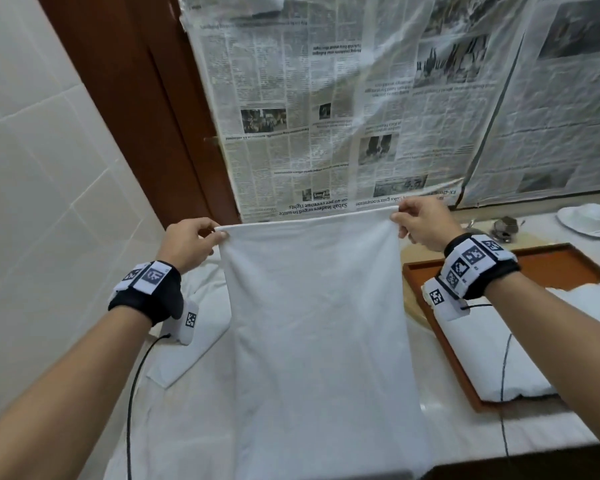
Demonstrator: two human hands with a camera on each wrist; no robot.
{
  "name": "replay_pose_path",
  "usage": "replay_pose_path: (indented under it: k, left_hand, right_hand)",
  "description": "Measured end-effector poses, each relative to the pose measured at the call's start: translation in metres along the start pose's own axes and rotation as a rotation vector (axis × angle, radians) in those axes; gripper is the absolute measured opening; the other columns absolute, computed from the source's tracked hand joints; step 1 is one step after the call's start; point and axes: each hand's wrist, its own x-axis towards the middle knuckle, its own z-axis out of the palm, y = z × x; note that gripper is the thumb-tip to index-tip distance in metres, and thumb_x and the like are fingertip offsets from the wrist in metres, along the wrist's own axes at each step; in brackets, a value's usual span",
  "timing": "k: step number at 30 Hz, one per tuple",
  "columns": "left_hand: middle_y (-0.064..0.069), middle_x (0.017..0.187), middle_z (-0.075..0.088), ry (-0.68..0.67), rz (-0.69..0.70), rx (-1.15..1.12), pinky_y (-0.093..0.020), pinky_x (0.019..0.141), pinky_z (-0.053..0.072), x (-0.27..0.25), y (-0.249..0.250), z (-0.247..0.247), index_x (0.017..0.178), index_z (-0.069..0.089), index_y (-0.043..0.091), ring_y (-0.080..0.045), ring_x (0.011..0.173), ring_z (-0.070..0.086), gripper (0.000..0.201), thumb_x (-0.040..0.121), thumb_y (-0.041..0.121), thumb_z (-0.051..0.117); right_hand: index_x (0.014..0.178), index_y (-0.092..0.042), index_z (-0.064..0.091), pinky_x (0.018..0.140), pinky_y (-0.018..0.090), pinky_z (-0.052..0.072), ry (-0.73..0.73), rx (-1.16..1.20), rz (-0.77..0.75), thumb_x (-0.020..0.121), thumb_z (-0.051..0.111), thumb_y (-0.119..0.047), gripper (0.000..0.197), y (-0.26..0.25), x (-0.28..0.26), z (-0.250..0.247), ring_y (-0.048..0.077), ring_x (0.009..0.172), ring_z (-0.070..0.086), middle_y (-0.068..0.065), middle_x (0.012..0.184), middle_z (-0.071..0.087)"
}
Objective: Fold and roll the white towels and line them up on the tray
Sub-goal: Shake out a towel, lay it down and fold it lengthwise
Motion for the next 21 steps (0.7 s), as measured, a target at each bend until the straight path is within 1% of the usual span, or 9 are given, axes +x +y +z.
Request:
replay_pose_path:
  k: [2,4,7,10,13,15,17,19,21]
  left_hand:
    - [0.000,0.070,0.070,-0.011,-0.050,0.001,-0.028,0.061,0.053,0.015,-0.008,0.022,0.084,0.071,0.023,-0.012,0.059,0.068,0.013,0.090,0.035,0.069]
    - [0.003,0.067,0.069,-0.011,-0.094,0.008,-0.024,0.062,0.050,0.030,-0.014,0.042,0.085,0.070,0.020,-0.007,0.056,0.066,0.015,0.091,0.034,0.068]
    - [0.002,0.061,0.069,-0.010,-0.155,-0.008,-0.020,0.064,0.045,0.049,-0.025,0.071,0.082,0.069,0.018,0.001,0.050,0.060,0.017,0.092,0.032,0.066]
    - [-0.003,0.063,0.071,-0.035,-0.234,-0.079,-0.025,0.066,0.046,0.064,-0.040,0.098,0.085,0.068,0.016,-0.003,0.050,0.063,0.014,0.092,0.027,0.066]
    - [-0.004,0.063,0.071,-0.051,-0.305,-0.130,-0.026,0.063,0.049,0.078,-0.053,0.122,0.089,0.067,0.014,-0.008,0.052,0.066,0.012,0.091,0.026,0.067]
    - [-0.006,0.064,0.071,-0.059,-0.334,-0.149,-0.024,0.060,0.053,0.088,-0.062,0.137,0.090,0.066,0.013,-0.012,0.054,0.067,0.012,0.090,0.024,0.067]
    - [-0.008,0.066,0.072,-0.072,-0.363,-0.167,-0.029,0.063,0.058,0.099,-0.071,0.152,0.091,0.067,0.011,-0.018,0.057,0.069,0.012,0.091,0.023,0.067]
    - [-0.012,0.071,0.072,-0.087,-0.395,-0.177,-0.031,0.054,0.058,0.112,-0.078,0.168,0.092,0.066,0.009,-0.018,0.054,0.069,0.012,0.092,0.021,0.066]
    - [-0.015,0.074,0.072,-0.096,-0.428,-0.164,-0.023,0.044,0.052,0.124,-0.085,0.184,0.091,0.066,0.007,-0.017,0.052,0.067,0.011,0.093,0.017,0.064]
  right_hand:
    - [0.081,-0.014,0.061,0.049,0.030,0.045,-0.036,0.018,0.037,0.096,0.061,-0.016,0.015,0.018,0.021,0.011,0.019,0.057,0.059,0.008,0.064,0.066]
    - [0.082,-0.016,0.060,0.049,0.029,0.045,-0.062,0.028,0.078,0.096,0.061,-0.017,0.014,0.036,0.040,0.022,0.016,0.055,0.059,0.009,0.065,0.067]
    - [0.088,-0.011,0.061,0.048,0.029,0.043,-0.121,0.044,0.140,0.097,0.060,-0.016,0.010,0.060,0.064,0.040,0.015,0.050,0.059,0.010,0.065,0.068]
    - [0.090,-0.009,0.060,0.047,0.028,0.042,-0.158,0.081,0.196,0.097,0.059,-0.015,0.009,0.081,0.082,0.056,0.022,0.049,0.060,0.013,0.063,0.070]
    - [0.089,-0.012,0.057,0.045,0.027,0.047,-0.181,0.179,0.255,0.097,0.058,-0.010,0.008,0.098,0.100,0.071,0.024,0.055,0.069,0.013,0.080,0.067]
    - [0.091,-0.012,0.056,0.049,0.031,0.053,-0.179,0.239,0.288,0.096,0.059,-0.007,0.008,0.108,0.113,0.084,0.029,0.064,0.073,0.013,0.093,0.063]
    - [0.098,-0.010,0.057,0.058,0.037,0.058,-0.159,0.253,0.314,0.096,0.060,-0.008,0.004,0.117,0.125,0.097,0.031,0.068,0.074,0.014,0.098,0.064]
    - [0.102,-0.008,0.058,0.066,0.042,0.061,-0.117,0.266,0.357,0.095,0.061,-0.009,0.008,0.130,0.137,0.110,0.030,0.069,0.074,0.015,0.101,0.065]
    - [0.100,-0.009,0.060,0.068,0.043,0.061,-0.091,0.273,0.400,0.094,0.062,-0.009,0.007,0.140,0.146,0.123,0.029,0.070,0.074,0.016,0.102,0.066]
